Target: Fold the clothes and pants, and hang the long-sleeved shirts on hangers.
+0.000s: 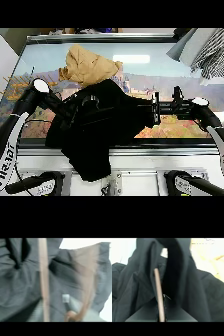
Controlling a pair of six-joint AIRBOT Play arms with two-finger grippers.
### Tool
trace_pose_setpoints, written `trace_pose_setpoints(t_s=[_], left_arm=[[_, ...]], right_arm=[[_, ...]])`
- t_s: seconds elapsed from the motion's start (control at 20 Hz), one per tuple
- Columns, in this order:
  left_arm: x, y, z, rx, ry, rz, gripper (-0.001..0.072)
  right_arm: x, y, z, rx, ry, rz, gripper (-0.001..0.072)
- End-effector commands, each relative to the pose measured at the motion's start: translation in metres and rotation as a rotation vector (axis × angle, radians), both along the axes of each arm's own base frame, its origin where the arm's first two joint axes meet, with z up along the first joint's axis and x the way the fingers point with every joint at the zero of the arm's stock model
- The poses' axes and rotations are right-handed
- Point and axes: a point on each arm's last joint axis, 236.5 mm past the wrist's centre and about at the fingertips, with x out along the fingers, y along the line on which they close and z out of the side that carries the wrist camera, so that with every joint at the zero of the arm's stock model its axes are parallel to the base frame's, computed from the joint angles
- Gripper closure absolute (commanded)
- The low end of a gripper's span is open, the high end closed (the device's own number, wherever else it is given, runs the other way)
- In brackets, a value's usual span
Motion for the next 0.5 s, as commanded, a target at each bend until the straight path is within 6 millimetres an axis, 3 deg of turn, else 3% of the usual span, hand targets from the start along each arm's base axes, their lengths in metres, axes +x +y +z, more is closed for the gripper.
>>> trace_pose_setpoints(t_s=[0.0, 0.25, 0.45], left_arm=[[0.015, 0.012, -0.013, 0.150, 0.063, 0.218, 0.0311], [0.026, 0.014, -0.016, 0.195, 0.112, 0.379, 0.0312], [0.047, 0.034, -0.009, 0.223, 0.165, 0.646, 0.0313]], right_arm=[[-0.002, 0.000, 0.002, 0.012, 0.026, 0.003, 0.0696], [-0.002, 0.000, 0.002, 0.016, 0.056, -0.001, 0.0697], [-0.001, 0.000, 0.006, 0.032, 0.092, -0.013, 0.0697]])
